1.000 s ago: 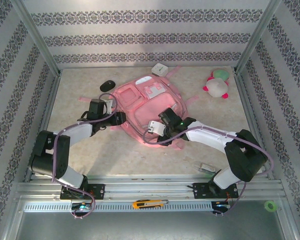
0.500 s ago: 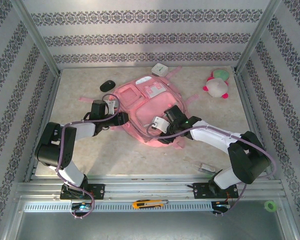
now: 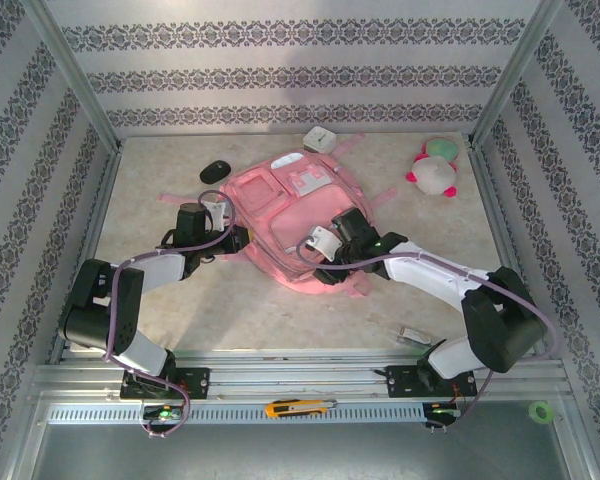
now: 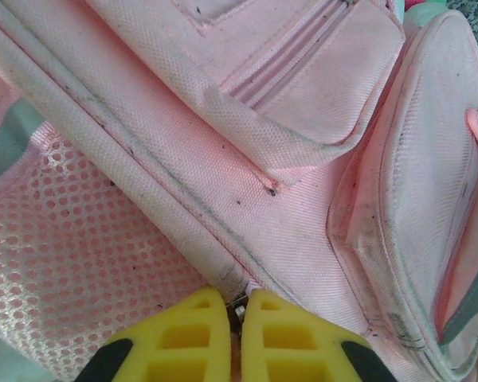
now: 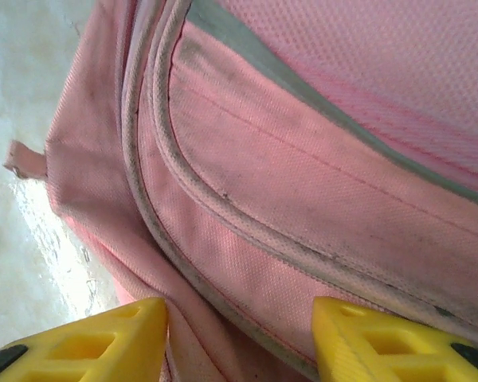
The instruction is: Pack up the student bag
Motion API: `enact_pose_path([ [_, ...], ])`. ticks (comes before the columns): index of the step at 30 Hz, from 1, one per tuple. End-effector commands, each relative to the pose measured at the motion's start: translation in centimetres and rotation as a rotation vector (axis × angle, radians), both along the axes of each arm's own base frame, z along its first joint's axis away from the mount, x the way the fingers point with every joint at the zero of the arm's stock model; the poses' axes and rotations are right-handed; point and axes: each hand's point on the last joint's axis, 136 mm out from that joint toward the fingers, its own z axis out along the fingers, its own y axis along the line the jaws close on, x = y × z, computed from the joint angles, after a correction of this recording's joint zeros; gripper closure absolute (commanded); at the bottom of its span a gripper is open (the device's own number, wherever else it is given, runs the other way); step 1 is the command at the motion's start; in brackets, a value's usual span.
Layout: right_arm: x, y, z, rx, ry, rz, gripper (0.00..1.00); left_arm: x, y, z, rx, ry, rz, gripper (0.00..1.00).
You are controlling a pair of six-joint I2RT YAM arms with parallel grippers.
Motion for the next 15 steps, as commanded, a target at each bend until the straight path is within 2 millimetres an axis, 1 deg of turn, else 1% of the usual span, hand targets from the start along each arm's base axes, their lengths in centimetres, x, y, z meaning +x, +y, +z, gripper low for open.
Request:
enact_pose_path([
  [1,1.0,0.4,3.4,0.127,-0.034,-0.092,0.46,-0.5,0.2,-0.3,0.022,0.005,-0.017,0.98],
  [4,1.1,-0.7,5.4,0.201,0.01,-0.237,0.38,-0.7,0.2,-0.4,0.028,0.011,-0.022,1.0],
  [6,1.2,-2.2,6.0,0.25,0.08,-0.388,0.34,-1.0,0.4,-0.4,0.044,0.013,-0.021,1.0],
  [7,1.4,-3.4,6.0,0.276,0.13,-0.492,0.32,-1.2,0.5,-0.3,0.054,0.011,-0.021,1.0],
  [9,1.5,-5.7,5.4,0.324,0.232,-0.673,0.3,-1.5,0.7,-0.2,0.074,0.007,-0.021,1.0],
  [11,1.4,-7.6,3.8,0.364,0.339,-0.82,0.31,-1.8,0.8,-0.2,0.093,0.003,-0.025,1.0],
  [14,1.9,-8.8,1.3,0.385,0.42,-0.922,0.34,-2.3,0.9,-0.8,0.128,0.011,-0.038,1.0],
  [15,2.0,-8.7,0.9,0.387,0.438,-0.926,0.36,-2.5,0.9,-0.9,0.136,0.014,-0.042,1.0],
])
